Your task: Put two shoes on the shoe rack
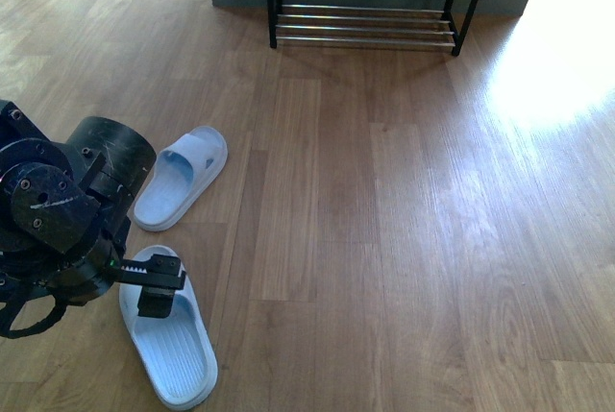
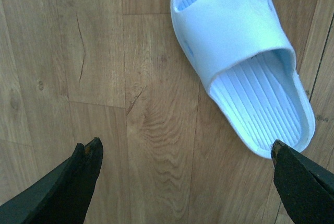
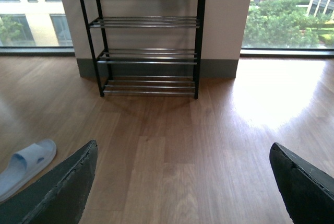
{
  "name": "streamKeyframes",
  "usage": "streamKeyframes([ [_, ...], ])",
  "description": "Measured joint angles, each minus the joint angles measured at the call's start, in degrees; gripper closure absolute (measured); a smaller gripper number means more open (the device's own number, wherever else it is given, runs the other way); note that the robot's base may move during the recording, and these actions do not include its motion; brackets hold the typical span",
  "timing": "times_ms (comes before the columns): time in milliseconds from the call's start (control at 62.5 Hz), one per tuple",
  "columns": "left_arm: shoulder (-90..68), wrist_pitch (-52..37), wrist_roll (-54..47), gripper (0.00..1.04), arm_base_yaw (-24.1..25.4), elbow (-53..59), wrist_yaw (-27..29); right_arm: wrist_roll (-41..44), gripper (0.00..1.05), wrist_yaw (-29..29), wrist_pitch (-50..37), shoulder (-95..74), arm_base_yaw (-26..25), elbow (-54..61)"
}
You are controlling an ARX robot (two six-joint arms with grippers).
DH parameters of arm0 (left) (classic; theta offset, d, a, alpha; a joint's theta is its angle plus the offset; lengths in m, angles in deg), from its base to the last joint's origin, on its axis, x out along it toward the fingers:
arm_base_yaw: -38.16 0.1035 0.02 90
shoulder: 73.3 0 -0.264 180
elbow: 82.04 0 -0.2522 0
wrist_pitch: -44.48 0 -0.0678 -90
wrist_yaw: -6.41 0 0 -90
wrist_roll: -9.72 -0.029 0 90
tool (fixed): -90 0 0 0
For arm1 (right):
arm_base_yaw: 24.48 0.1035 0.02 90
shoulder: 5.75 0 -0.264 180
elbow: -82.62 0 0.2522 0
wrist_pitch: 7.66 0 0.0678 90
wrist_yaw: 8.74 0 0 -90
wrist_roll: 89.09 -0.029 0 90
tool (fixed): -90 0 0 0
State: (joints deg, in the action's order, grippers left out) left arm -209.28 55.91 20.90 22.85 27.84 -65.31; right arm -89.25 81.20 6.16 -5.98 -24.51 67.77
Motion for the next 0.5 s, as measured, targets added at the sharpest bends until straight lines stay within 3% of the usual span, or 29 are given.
streamKeyframes([
  [208, 0.20, -9.11, 3.67, 0.09, 0.22, 2.99, -4.33, 0.00, 0.09, 0.00, 0.00, 0.00, 0.00, 0.00],
  [304, 5.18, -4.55, 6.40, 0.09, 1.33, 4.61, -8.98, 0.00, 0.09, 0.02, 0.00, 0.00, 0.00, 0.00],
  [496, 18.23, -3.89, 6.67, 0.09, 3.54, 7.52, -8.87, 0.00, 0.09, 0.02, 0.00, 0.00, 0.00, 0.00],
])
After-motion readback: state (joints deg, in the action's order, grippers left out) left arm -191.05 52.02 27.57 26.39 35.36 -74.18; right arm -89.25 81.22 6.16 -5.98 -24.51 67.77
